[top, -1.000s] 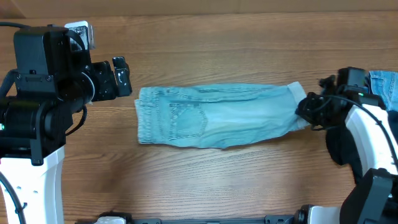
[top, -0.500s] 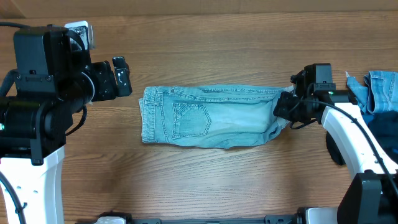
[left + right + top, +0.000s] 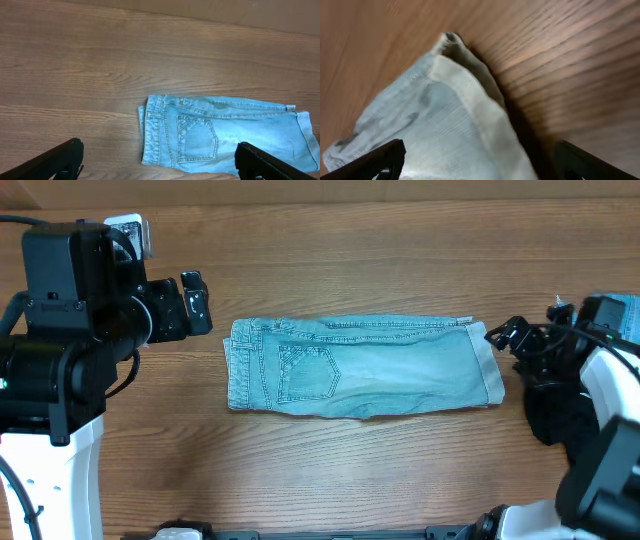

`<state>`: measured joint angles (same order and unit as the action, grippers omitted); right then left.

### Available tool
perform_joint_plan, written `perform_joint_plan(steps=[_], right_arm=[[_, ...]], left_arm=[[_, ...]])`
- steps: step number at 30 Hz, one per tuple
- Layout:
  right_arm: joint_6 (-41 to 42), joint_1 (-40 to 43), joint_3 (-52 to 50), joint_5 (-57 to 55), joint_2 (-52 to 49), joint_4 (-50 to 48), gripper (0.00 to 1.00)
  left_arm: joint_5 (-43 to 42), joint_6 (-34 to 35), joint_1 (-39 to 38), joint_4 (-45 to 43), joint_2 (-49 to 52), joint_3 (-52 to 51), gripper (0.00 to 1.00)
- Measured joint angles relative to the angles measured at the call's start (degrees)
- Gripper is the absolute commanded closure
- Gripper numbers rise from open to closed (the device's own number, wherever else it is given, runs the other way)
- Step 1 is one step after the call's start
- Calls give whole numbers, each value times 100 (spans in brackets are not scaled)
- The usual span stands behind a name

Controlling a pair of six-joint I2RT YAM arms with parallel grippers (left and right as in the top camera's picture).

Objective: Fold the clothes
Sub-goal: 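Grasp the right end of the shorts with the right gripper and lift, then fold the held right end leftward over the shorts with the right gripper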

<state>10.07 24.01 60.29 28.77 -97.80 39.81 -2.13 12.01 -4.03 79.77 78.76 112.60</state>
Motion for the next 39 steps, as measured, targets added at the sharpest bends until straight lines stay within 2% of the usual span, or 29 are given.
perform_joint_plan(steps=[3, 5, 9, 13, 14, 16, 20, 25, 28, 31, 36, 39], right_arm=[[-229, 0, 0, 358, -774, -127, 7], [-326, 46, 26, 647, -876, -144, 9], [-678, 15, 42, 1034, -990, 219, 18], [-988, -142, 39, 1045, -1051, 490, 42], [-1060, -149, 35, 999, -1078, 544, 56], [-1139, -151, 26, 946, -1121, 564, 73], [-1154, -151, 13, 992, -1134, 544, 94], [-1156, -155, 48, 1220, -811, 979, 96], [-1023, -205, 367, 1311, 350, 1276, 96], [-901, -221, 1036, 1021, 927, 1729, 96], [-852, -229, 2428, 203, 1064, 2559, 96], [-839, -505, 2629, 50, 1064, 2697, 96]], left_arm=[[0, 0, 0, 0, 0, 0, 0], [0, 0, 0, 2, 0, 0, 0], [0, 0, 0, 0, 0, 0, 0], [0, 0, 0, 0, 0, 0, 0], [0, 0, 0, 2, 0, 0, 0], [0, 0, 0, 0, 0, 0, 0], [0, 0, 0, 0, 0, 0, 0], [0, 0, 0, 2, 0, 0, 0], [0, 0, 0, -2, 0, 0, 0], [0, 0, 0, 2, 0, 0, 0], [0, 0, 0, 2, 0, -2, 0], [0, 0, 0, 2, 0, -2, 0]])
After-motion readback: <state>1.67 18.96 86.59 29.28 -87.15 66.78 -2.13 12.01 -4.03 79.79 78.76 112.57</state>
